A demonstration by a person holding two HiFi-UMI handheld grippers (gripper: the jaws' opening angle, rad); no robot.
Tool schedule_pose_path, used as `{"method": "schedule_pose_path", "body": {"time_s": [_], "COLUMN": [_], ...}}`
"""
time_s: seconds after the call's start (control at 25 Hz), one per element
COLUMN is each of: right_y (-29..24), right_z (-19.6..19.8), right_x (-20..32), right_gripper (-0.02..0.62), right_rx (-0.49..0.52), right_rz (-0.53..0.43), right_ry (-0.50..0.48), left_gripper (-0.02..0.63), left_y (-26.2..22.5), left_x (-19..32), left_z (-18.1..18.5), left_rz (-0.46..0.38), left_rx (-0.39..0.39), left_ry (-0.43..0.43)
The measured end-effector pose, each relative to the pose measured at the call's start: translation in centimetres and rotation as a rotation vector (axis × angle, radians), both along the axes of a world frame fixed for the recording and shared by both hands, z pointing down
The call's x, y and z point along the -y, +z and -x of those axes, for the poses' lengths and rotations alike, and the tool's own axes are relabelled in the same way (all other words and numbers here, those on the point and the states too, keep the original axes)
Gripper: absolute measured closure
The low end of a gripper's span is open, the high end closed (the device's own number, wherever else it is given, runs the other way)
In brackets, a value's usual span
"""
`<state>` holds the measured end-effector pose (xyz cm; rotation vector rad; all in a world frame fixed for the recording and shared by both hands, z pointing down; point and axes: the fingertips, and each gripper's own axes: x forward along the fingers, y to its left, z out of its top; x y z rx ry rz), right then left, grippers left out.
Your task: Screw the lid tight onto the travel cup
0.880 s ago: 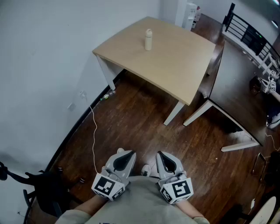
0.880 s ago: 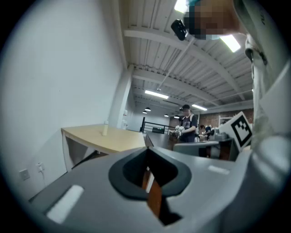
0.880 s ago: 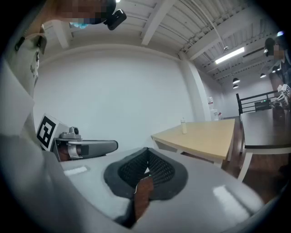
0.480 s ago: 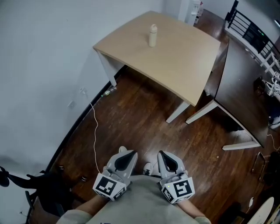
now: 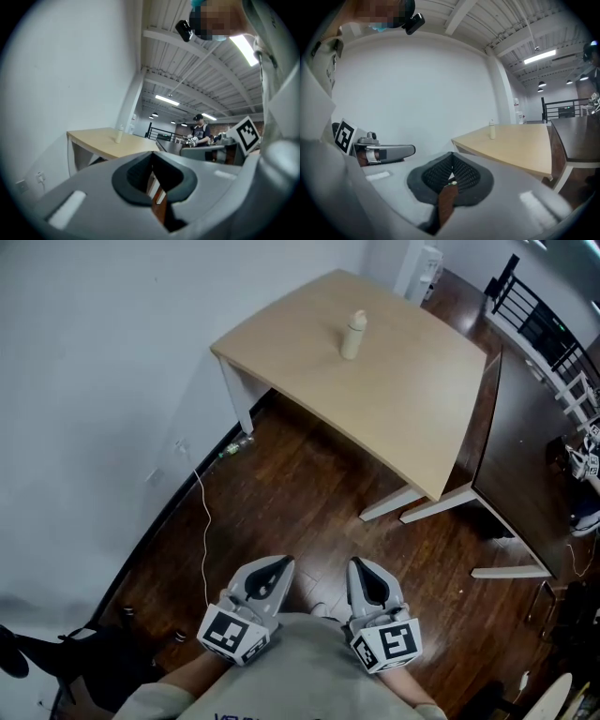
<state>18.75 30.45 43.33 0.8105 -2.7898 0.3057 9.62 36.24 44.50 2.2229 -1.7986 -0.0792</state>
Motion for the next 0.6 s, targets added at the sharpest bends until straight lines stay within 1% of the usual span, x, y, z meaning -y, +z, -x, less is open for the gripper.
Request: {"method": "schedule_pose_path", "body": {"time_s": [0.16, 0.36, 0.6], "right_y": [-1.3, -1.5, -1.8], "right_z": [3.5, 7.9, 10.8], "right_x": [1.1, 1.4, 2.8], "right_gripper": [0.598, 0.598, 0.598], "right_rx": [0.003, -0.005, -0.009], "right_rz": [-0.023, -0.036, -0.05], "right_ry": [0.025, 0.014, -0.002], "left_gripper": [0.603, 0.603, 0.603], "left_y": [-1.0, -1.2, -1.1], "left_x": [0.7, 1.2, 2.4], "left_z": [3.6, 8.1, 10.8], "left_rz": [-0.025, -0.039, -0.044], "left_rx": [0.008, -0.001, -0.009], "left_ry": [0.009, -0.01, -0.031]}}
